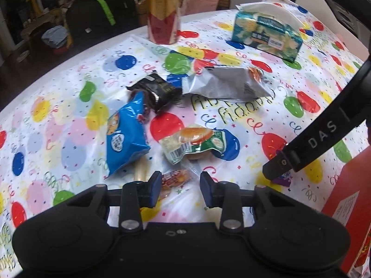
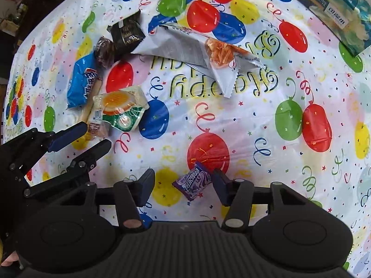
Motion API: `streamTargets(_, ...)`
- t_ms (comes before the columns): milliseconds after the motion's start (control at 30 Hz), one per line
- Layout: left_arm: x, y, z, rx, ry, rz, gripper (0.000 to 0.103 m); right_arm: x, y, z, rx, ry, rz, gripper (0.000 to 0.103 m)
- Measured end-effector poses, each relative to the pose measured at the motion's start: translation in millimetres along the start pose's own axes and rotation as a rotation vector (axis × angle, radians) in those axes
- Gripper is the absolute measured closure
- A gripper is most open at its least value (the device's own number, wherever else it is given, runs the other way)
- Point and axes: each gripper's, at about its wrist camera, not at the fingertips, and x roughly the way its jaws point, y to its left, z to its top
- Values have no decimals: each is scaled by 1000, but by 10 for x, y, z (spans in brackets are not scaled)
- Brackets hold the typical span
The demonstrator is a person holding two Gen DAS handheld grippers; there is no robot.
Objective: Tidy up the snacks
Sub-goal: 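Grasp purple candy with right tool while left tool grasps small clear snack packet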
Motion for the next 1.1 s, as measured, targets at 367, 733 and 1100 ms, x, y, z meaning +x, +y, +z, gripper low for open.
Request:
streamTargets(367,59,-32,41,48,0,7,78,88,30,32,-6,3,-31,66)
streamTargets(733,15,63,16,-28,1,-3,103,7,-57,-38,-12,-29,-15,84)
streamTargets(1100,-129,65,-19,-33,-10,-21,103,-285,-193,-184,-9,-73,31,90)
